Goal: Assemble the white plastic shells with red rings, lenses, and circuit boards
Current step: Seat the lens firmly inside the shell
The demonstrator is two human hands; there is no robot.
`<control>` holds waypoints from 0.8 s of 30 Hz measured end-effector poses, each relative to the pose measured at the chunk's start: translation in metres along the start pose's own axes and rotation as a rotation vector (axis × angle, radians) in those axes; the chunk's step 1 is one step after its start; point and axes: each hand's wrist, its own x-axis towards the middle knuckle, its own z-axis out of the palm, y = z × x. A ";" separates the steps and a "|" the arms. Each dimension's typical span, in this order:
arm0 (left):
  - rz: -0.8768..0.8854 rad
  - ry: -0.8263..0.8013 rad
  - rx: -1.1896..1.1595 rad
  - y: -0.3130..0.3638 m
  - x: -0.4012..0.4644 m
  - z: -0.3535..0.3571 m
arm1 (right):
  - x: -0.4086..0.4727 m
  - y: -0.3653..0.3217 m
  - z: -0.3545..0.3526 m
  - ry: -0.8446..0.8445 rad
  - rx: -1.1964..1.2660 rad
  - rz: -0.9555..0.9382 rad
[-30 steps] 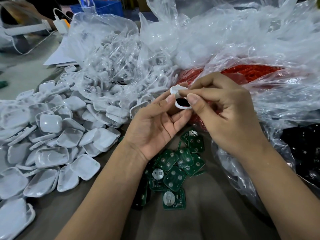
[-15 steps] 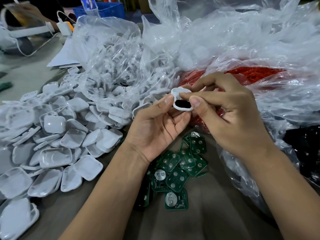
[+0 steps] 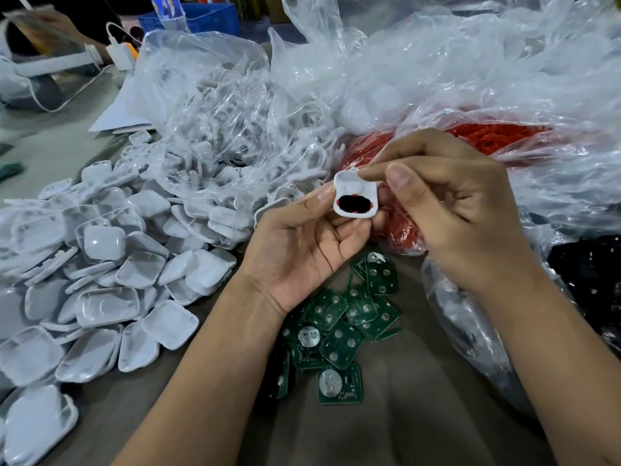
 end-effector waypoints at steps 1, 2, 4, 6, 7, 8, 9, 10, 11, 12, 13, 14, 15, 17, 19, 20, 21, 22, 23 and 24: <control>0.004 0.000 0.001 0.000 0.000 0.000 | 0.000 0.000 0.000 0.015 0.015 0.005; 0.007 -0.002 0.004 0.000 0.000 0.000 | 0.000 -0.001 0.000 0.025 0.016 0.005; 0.016 -0.016 0.006 0.000 -0.001 0.000 | 0.000 -0.002 0.000 0.024 -0.004 -0.001; 0.017 -0.028 -0.006 0.000 -0.001 0.000 | -0.001 -0.003 0.001 -0.001 -0.036 -0.013; 0.015 -0.027 -0.019 0.000 -0.001 0.000 | -0.001 -0.003 0.001 -0.019 -0.053 -0.017; 0.015 -0.023 -0.031 0.000 0.000 0.000 | -0.001 -0.004 0.002 -0.033 -0.074 -0.022; 0.015 -0.019 -0.041 0.000 0.000 -0.001 | -0.002 -0.004 0.003 -0.040 -0.104 -0.032; 0.015 -0.014 -0.048 -0.001 0.000 -0.001 | -0.002 -0.004 0.003 -0.041 -0.135 -0.043; 0.013 -0.008 -0.049 -0.001 0.000 -0.001 | -0.003 -0.004 0.003 -0.039 -0.159 -0.049; 0.013 0.000 -0.044 -0.001 0.001 -0.001 | -0.003 -0.004 0.004 -0.038 -0.172 -0.051; 0.014 0.012 -0.036 -0.002 0.001 -0.001 | -0.003 -0.004 0.004 -0.037 -0.179 -0.049; 0.015 0.027 -0.027 -0.002 0.002 -0.001 | -0.002 -0.004 0.004 -0.037 -0.184 -0.044; 0.015 0.040 -0.021 -0.003 0.003 -0.001 | -0.002 -0.004 0.004 -0.037 -0.187 -0.037; 0.015 0.066 -0.019 -0.003 0.004 0.000 | 0.000 -0.004 0.005 -0.040 -0.182 -0.009; 0.020 0.083 -0.035 -0.003 0.005 0.000 | 0.001 -0.004 0.008 -0.046 -0.143 0.038; 0.025 0.083 -0.044 -0.003 0.005 0.000 | 0.003 -0.005 0.009 -0.043 -0.115 0.061; 0.029 0.079 -0.052 -0.003 0.005 0.001 | 0.004 -0.007 0.009 -0.034 -0.092 0.078; 0.033 0.078 -0.057 -0.003 0.005 0.002 | 0.005 -0.009 0.008 -0.021 -0.081 0.093; 0.036 0.081 -0.065 -0.003 0.005 0.003 | 0.007 -0.010 0.007 -0.006 -0.081 0.108; 0.040 0.089 -0.080 -0.003 0.006 0.003 | 0.009 -0.012 0.005 0.010 -0.094 0.121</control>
